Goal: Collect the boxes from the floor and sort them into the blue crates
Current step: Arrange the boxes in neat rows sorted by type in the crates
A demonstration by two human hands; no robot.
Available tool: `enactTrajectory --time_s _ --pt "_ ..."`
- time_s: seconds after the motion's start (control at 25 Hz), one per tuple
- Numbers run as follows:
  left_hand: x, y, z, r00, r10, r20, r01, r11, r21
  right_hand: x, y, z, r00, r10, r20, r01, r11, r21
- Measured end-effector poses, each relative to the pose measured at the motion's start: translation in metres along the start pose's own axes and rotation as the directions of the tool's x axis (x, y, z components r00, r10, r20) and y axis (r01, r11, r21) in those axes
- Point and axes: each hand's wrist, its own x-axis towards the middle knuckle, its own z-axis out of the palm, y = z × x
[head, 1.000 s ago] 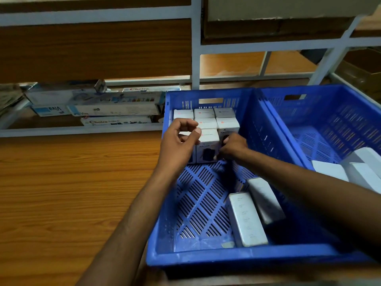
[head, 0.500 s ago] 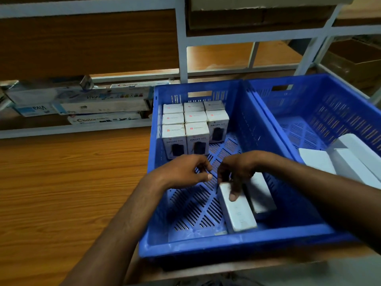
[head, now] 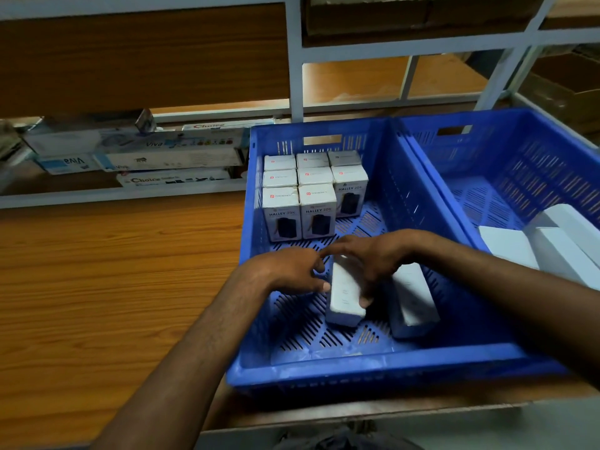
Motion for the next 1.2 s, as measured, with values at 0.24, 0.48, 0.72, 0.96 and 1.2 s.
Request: enactTrajectory --time_s 0.24,0.48,0.72,0.96,1.2 --pt "0.001 -0.004 0.001 1.000 -0.007 -0.020 0.005 0.996 -0.092 0.006 0.013 0.002 0.994 -0.015 -0.111 0.017 1.000 0.020" --pt "-0.005 0.001 -0.005 0.966 0.006 -0.259 -0.049 0.986 -0.161 -0.004 0.022 -0.015 0.923 0.054 -0.382 0.033 0.975 0.218" --pt "-0.011 0.006 -0.012 0.857 0.019 -0.515 -0.288 0.846 -0.449 -0.016 0.032 -0.031 0.810 0.229 -0.539 0.326 0.589 0.739" --pt "-0.010 0.005 -0.014 0.820 -0.057 -0.569 -0.329 0.767 -0.551 -0.023 0.032 -0.040 0.690 0.264 -0.674 0.565 0.385 0.730" --pt "-0.009 0.010 -0.017 0.853 -0.020 -0.522 -0.389 0.642 -0.661 -0.021 0.027 -0.036 0.734 0.163 -0.660 0.586 0.341 0.736"
